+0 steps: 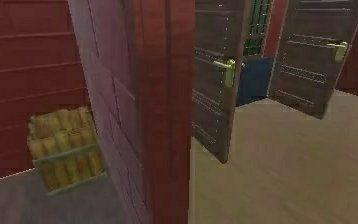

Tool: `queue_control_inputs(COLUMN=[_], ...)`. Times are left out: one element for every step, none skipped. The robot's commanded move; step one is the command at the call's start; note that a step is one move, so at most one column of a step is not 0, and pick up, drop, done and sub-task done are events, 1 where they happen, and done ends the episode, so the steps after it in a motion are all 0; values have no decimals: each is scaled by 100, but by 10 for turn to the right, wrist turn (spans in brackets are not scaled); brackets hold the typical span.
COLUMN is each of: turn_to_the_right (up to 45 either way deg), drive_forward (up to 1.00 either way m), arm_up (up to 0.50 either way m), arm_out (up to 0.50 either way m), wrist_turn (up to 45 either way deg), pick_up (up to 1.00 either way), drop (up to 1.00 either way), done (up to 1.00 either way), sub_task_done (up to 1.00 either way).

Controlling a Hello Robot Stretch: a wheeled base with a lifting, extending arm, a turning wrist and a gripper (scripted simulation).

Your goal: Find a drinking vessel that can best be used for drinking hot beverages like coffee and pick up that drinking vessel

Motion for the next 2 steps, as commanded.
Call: queue_control_inputs(turn_to_the_right=[450,210], drive_forward=[0,0], arm_up=[0,0], arm_out=[0,0], wrist_turn=[0,0], pick_up=[0,0], drop=[0,0], done=[0,0], sub_task_done=[0,0])
